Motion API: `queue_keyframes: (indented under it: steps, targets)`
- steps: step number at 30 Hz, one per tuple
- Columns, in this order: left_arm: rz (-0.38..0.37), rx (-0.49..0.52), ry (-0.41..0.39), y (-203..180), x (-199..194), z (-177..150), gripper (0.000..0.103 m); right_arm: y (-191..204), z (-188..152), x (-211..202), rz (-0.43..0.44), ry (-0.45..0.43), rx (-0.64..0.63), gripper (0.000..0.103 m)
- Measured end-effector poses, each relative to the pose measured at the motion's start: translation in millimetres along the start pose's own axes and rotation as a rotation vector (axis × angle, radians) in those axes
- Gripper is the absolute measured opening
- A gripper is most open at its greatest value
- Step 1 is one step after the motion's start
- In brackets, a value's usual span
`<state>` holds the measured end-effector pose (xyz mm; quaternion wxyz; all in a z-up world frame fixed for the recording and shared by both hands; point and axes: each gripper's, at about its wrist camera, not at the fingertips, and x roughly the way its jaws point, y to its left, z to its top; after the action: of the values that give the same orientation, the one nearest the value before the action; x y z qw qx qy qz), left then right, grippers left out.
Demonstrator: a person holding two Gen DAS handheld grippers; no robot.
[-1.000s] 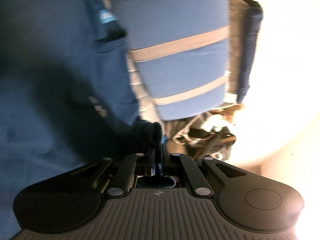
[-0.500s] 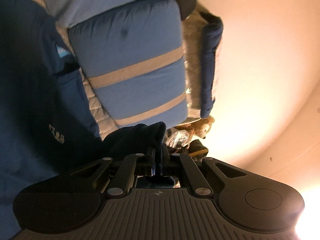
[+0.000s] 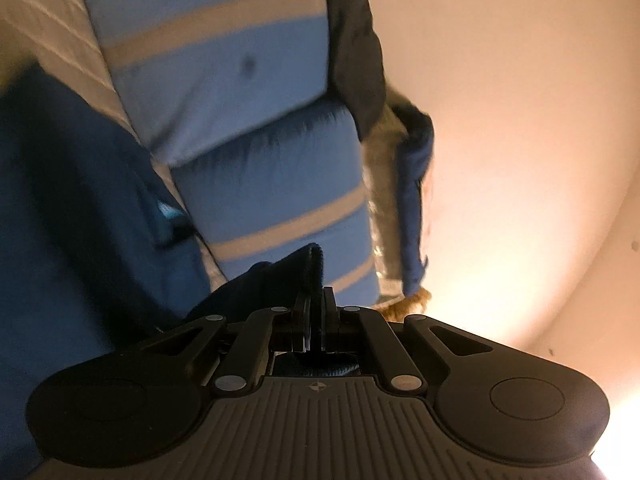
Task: Fold clothes
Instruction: 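Fold the grasped side edge over the body toward the center with the left tool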
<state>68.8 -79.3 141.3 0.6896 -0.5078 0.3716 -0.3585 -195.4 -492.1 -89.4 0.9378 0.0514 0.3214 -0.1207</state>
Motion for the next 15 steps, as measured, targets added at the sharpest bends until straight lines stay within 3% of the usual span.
queue_keyframes:
  steps: [4, 12, 15]
  targets:
    - [0.068, 0.014, 0.002, 16, -23, 8, 0.004, 12, 3, 0, 0.037, 0.012, -0.037, 0.014]
    - [0.223, 0.106, 0.053, 46, -51, 9, 0.004, 21, 6, -3, 0.026, 0.031, -0.102, 0.012]
    - [0.315, 0.149, 0.072, 61, -55, 9, 0.004, 24, 7, -4, 0.03, 0.037, -0.124, 0.012]
